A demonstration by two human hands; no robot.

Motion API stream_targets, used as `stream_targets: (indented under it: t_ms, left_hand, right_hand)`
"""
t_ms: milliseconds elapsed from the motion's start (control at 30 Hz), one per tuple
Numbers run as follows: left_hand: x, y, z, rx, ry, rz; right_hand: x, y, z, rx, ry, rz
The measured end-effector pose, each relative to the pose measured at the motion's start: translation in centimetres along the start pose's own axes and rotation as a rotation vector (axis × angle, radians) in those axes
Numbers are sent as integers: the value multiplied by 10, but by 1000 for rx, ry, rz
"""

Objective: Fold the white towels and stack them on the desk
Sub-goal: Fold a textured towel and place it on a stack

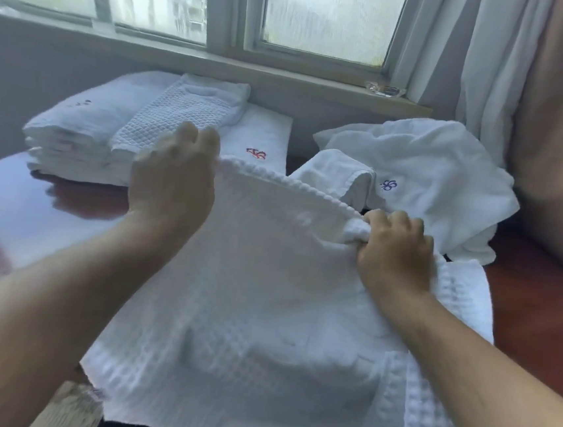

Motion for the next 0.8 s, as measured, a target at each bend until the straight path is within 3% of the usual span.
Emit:
stream_targets:
  t_ms: [167, 300, 433, 467, 600, 667, 800]
  left_hand:
    - [-3, 47, 57, -471, -126, -97]
    - [-1, 104, 92, -667, -37, -49]
    - [-8, 109, 103, -761, -92, -100]
    - [2, 106, 105, -761, -90, -73]
    - [100, 126, 104, -828, 281, 232]
    - [141, 148, 111, -889, 243, 328]
    - [161, 154, 134, -915, 129, 314]
  right_hand:
    - [-27, 16, 43, -464, -43, -2]
    - [-43, 30, 52, -495, 5, -81]
    - [-37, 34, 25, -324, 11, -108]
    - [-30, 37, 19, -349, -19, -83]
    - [16, 48, 4, -550, -11, 109]
    - [51, 54, -2, -626, 20, 223]
    - [130, 87, -13, -919, 140, 400]
Point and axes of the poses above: each hand's wrist, its own y-axis away from the middle knuckle, its own z-axis out of the palm, x = y × z, the point moved 8 cm from there along -y, towards the middle knuckle, and after that the axes turned 12 degrees about -z, right-handed, at the moved point
